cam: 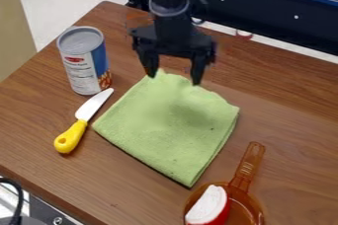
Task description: Picked something from a sieve
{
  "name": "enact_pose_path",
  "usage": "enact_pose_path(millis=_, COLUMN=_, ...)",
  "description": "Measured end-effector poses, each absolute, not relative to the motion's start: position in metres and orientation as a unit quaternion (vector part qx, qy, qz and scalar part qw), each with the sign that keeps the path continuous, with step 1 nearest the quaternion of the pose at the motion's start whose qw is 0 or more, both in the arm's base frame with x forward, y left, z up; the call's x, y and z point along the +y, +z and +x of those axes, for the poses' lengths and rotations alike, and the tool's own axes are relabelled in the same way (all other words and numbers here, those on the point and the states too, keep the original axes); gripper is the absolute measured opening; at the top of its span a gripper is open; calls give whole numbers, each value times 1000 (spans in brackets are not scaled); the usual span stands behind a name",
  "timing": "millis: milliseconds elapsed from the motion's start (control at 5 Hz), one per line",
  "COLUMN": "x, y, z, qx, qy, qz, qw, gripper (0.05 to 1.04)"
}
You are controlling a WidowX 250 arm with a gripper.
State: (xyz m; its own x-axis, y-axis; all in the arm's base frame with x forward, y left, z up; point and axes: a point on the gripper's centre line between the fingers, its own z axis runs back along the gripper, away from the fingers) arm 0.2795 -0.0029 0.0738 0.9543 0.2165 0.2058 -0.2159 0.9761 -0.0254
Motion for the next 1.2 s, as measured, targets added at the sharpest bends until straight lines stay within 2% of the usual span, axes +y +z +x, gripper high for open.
enact_pose_path(millis=400, x=-57, y=72, z=226, qx=-39, qy=17, qz=-89, qw=995, gripper=999)
enact_pose_path(millis=600, x=-75, y=65, z=214, qx=-25, qy=13, qz=-100, qw=995, gripper=999)
enact_pose_path(millis=1200, x=-103, y=44, z=184, qx=-18, qy=-53, qz=-103, qw=993, gripper=999)
